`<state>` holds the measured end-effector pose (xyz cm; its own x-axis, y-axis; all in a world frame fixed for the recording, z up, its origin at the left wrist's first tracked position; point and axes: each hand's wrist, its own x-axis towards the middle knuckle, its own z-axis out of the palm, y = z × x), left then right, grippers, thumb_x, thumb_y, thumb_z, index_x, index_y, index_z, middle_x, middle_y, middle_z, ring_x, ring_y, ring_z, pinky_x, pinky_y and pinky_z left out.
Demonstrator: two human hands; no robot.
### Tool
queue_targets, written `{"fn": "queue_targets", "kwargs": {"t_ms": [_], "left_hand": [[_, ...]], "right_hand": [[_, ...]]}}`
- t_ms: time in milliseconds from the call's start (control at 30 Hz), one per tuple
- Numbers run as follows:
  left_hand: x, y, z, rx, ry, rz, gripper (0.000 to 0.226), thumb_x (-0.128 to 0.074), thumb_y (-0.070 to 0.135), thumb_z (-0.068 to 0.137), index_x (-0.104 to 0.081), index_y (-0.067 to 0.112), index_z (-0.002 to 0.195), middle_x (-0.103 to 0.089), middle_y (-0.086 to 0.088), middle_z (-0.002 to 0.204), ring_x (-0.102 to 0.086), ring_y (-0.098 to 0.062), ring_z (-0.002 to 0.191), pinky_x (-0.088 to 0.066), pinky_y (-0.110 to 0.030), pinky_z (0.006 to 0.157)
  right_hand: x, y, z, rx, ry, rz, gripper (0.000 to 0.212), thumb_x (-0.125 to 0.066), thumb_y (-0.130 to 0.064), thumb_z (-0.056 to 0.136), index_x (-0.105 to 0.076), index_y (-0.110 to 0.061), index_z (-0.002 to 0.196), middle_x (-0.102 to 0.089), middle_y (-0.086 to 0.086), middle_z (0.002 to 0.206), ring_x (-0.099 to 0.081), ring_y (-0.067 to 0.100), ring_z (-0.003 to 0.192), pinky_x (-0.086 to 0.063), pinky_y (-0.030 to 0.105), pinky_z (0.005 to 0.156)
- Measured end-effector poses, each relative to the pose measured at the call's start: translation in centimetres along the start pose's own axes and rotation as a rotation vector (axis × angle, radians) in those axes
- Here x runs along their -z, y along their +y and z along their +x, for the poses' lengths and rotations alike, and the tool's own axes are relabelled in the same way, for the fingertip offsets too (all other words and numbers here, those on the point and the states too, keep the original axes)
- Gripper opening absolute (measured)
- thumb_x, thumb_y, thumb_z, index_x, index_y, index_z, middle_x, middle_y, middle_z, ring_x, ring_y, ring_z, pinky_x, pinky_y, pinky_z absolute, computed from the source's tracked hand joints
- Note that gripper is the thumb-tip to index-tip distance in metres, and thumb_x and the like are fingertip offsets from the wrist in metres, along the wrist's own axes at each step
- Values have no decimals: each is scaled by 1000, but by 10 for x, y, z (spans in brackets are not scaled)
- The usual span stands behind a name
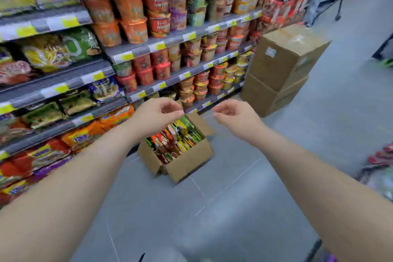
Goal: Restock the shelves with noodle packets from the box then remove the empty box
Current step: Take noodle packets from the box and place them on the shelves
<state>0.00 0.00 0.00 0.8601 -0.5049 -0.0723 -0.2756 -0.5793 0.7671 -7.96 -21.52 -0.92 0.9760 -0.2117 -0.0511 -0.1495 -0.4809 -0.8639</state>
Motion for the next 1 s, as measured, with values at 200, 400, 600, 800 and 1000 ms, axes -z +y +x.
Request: {"fn": "queue_targets", "kwargs": {"t_ms": [200,400,600,800,1000], "left_hand": [[-25,5,95,64,-53,-43,8,-63,34,88,-67,29,93,-67,5,89,-64,-15,83,-51,-27,67],[-29,-14,227,162,-50,-5,15,-62,37,89,-66,25,98,-68,5,91,-63,-12,81,-50,-32,74],[-21,-25,333,267,-34,-24,5,-63,35,89,-66,31,86,-68,3,86,-66,-30,76,-49,-35,64],[-28,-26,407,399,39,-22,11,-59,36,91,-67,29,93,-68,0,86,-66,-27,77,-48,-30,60],[-57,-17,448,621,315,-117,17,-59,35,91,-67,23,99,-66,-1,90,-60,-17,68,-41,-22,50]], "right_hand": [[37,43,79,-84,0,34,16,-65,-16,86,-62,-30,78,-66,10,88,-59,20,81,-47,30,69],[59,69,211,-120,-61,-28,5,-64,-17,88,-64,-20,92,-63,-1,82,-57,13,77,-44,26,71],[82,81,328,-127,-170,-72,7,-61,-21,89,-62,-22,96,-62,-5,84,-59,12,81,-45,23,69],[102,103,438,-75,-331,-124,9,-61,-21,90,-64,-22,98,-64,-5,82,-60,11,78,-45,21,61],[112,118,547,90,-616,-221,9,-58,-13,90,-63,-18,96,-60,-7,72,-54,4,66,-42,14,58]]}}
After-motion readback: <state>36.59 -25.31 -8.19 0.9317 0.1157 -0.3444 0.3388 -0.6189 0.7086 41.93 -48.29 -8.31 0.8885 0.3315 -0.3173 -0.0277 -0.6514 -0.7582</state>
